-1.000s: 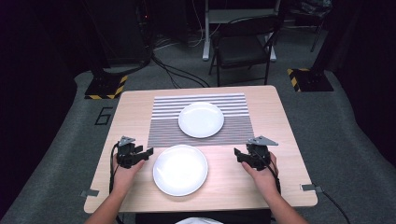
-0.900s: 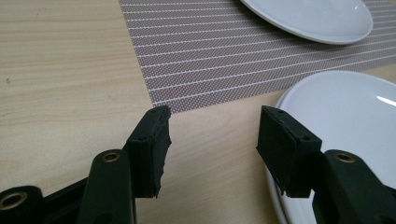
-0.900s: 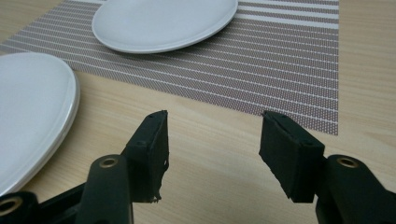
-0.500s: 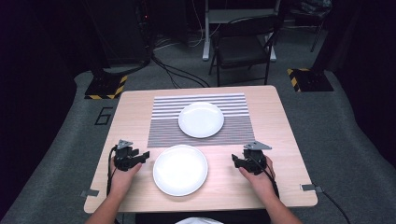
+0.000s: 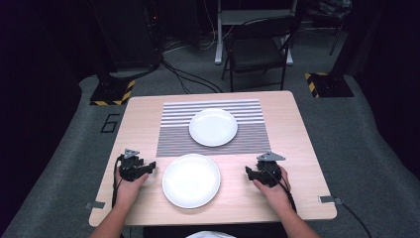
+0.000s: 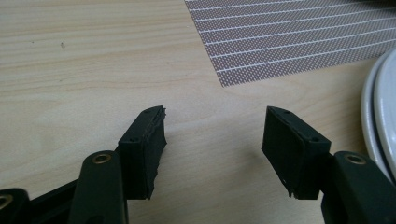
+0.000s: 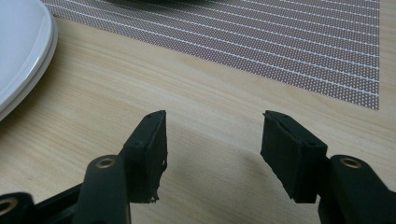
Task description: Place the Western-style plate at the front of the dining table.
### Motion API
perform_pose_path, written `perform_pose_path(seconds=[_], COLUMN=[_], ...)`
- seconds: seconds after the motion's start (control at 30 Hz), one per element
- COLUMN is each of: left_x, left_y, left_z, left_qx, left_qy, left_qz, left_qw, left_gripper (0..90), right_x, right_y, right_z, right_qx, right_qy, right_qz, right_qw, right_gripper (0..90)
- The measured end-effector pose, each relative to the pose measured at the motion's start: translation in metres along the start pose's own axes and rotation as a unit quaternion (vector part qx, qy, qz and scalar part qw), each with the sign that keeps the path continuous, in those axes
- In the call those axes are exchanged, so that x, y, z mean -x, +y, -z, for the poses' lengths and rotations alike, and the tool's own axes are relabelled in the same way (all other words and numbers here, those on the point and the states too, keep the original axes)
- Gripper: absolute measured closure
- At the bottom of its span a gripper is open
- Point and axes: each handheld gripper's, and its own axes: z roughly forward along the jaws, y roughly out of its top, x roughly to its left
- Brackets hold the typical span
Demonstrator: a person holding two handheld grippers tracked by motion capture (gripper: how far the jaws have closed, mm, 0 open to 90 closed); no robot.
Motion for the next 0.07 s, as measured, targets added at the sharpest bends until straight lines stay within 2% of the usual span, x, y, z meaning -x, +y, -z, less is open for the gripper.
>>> perform_pose_path(seconds=[0.07], left_x=[0.0006], left_y=[-0.0006], left_z=[-0.0001], left_qx=[0.000], left_qy=[0.006], left_qz=[-0.011], left_qw=[0.9999], left_gripper=[38.1], right_x=[0.0019], right_y=[-0.0014], right_z=[-0.0009], right_qx=[0.003], right_qy=[-0.004], right_qz=[-0.001], right_qw=[1.0000], right_gripper=[40.3])
